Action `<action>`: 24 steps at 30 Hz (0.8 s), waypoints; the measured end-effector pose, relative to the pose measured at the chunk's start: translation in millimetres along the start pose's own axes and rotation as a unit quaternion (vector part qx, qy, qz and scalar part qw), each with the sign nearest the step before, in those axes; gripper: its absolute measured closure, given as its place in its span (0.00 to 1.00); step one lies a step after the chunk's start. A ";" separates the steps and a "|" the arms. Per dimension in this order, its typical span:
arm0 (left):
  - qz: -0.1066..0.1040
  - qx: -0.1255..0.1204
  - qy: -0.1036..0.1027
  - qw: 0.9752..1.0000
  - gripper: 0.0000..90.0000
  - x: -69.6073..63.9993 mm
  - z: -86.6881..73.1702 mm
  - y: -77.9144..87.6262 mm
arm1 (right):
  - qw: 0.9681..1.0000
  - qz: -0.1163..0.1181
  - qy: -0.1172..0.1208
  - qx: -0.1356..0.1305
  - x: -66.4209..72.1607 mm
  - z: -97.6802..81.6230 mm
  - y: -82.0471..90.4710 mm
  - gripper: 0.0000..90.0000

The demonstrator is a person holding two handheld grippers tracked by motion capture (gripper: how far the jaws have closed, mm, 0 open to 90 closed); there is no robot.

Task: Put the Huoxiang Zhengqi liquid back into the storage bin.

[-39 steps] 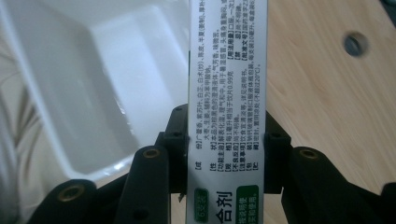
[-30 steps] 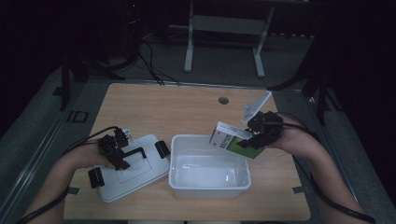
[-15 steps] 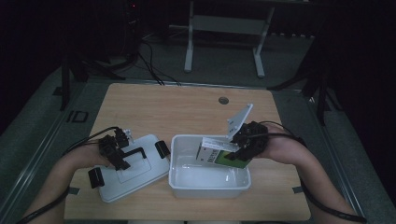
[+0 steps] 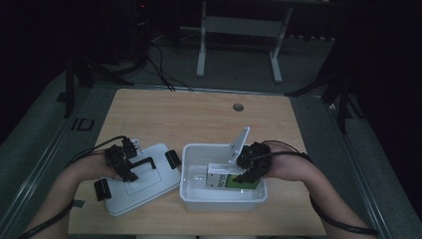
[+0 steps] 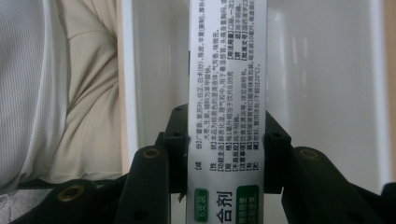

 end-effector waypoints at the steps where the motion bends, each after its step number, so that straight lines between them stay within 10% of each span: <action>1: -0.001 0.000 0.001 1.000 0.45 -0.1 0.1 -0.2 | 1.000 0.003 -0.001 0.002 0.4 -1.4 -3.0 0.71; 24: 0.002 0.002 0.000 1.000 0.45 0.3 -1.1 -2.1 | 0.999 0.040 -0.018 0.024 -4.7 -29.4 -64.6 0.71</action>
Point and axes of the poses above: each handheld gripper's, and its own axes: y roughly backward along the jaws, z roughly out of its top, x roughly to its left, the point moved 6 cm from there along -y, roughly forward along the jaws, and after that the axes turned 10 degrees about -x, right-handed, at the moved point
